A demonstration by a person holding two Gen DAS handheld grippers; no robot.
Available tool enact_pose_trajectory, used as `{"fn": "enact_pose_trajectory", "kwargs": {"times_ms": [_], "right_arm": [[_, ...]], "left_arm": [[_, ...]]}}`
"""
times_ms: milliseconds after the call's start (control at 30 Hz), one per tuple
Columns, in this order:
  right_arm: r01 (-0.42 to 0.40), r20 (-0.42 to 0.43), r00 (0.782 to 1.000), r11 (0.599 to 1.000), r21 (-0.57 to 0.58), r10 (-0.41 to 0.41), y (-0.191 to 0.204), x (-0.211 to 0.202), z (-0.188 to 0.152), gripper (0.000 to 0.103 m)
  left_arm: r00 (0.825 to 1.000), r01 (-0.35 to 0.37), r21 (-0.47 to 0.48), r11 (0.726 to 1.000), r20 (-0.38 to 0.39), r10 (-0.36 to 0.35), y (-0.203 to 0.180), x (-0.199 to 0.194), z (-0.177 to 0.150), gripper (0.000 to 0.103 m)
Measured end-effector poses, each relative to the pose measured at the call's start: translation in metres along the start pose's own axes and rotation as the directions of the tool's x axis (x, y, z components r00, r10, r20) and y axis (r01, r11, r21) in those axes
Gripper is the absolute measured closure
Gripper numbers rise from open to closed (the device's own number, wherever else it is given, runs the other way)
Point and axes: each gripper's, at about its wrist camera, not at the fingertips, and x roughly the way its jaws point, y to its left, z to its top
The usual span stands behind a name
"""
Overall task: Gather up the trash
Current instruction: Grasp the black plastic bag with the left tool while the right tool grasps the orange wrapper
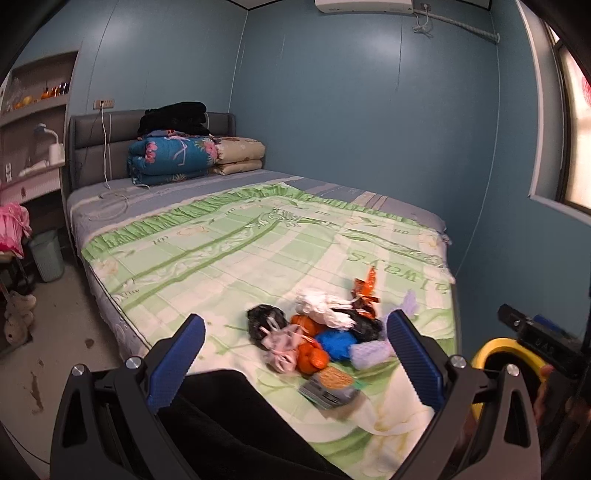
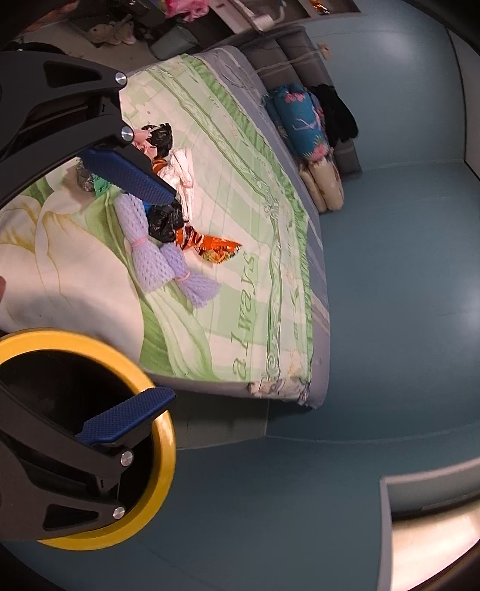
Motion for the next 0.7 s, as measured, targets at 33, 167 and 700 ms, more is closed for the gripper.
{"fn": "enact_pose_trajectory", "kwargs": {"times_ms": [33, 167, 700], "right_arm": [[-0.008, -0.008, 1.000, 1.000, -0.019, 0.008, 0.004, 0.006, 0.004, 0.008], [-0.052, -0.047, 0.998, 0.997, -0.052, 0.050, 0.015, 0.029, 0.019, 0.008], [-0.176, -0.372, 0.913, 0.984, 0.004, 0.165, 0.065, 0.217, 0.067, 0.008]], "left_arm": [[1.000, -0.008, 0.015, 1.000, -0.009, 0.008, 0.004, 0.008, 0.003, 0.008], [0.997, -0.010, 0.019, 1.000, -0.073, 0.011, 0.027, 0.041, 0.010, 0.008], [0.935, 0.099, 0.064, 0.993, -0.348, -0.071, 0.080, 0.199, 0.014, 0.008]]}}
